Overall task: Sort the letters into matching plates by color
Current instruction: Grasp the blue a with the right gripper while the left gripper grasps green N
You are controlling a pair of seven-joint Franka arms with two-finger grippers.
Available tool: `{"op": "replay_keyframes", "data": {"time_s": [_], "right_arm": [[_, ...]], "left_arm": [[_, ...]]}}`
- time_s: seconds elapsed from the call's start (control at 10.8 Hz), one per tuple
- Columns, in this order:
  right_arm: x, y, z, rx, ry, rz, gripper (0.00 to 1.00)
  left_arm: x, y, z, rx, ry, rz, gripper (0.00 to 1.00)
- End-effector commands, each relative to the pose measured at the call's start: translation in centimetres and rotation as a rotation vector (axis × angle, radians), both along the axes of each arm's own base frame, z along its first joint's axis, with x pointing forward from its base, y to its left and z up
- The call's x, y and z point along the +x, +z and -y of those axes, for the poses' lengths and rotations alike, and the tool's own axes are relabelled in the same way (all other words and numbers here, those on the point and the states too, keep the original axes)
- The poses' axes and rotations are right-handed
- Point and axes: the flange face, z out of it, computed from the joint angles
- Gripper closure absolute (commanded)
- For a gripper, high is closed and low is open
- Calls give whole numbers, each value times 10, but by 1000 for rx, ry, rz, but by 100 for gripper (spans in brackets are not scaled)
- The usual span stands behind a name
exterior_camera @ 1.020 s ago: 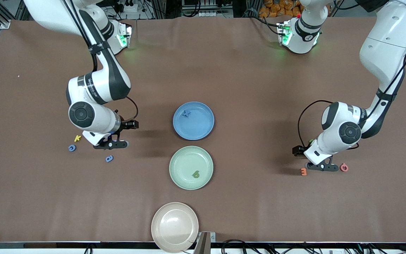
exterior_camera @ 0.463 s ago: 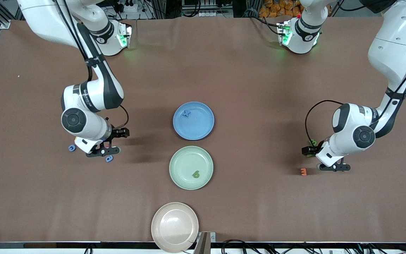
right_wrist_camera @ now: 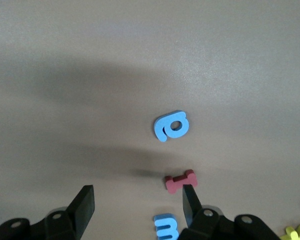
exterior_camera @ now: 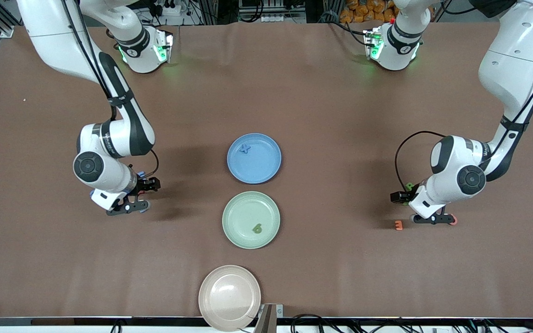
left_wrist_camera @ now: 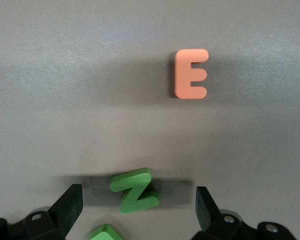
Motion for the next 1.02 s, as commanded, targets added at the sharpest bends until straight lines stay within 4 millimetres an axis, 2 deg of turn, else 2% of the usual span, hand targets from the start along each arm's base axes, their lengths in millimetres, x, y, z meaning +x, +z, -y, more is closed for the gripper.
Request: {"op": "replay_keyframes", "data": {"time_s": [0.0, 0.09, 0.37, 0.46, 0.74, 0.93], "right_arm": [[13, -9, 19, 1, 110, 23, 21], [17, -14, 22, 3, 123, 28, 22], [24, -28, 20, 0, 135, 48, 24], [25, -40, 20, 6, 191, 36, 26], [30, -45, 24, 14, 302, 50, 31], [30, -47, 23, 13, 308, 54, 34]], "left_arm": [[-1, -2, 3, -2, -3, -16, 79], [-2, -5, 2, -1, -9, -20, 100], [0, -5, 4, -1, -13, -18, 100], [1, -4, 4, -1, -12, -15, 100], [9, 4, 2, -2, 0, 7, 100], [20, 17, 13, -16, -2, 36, 100]]}}
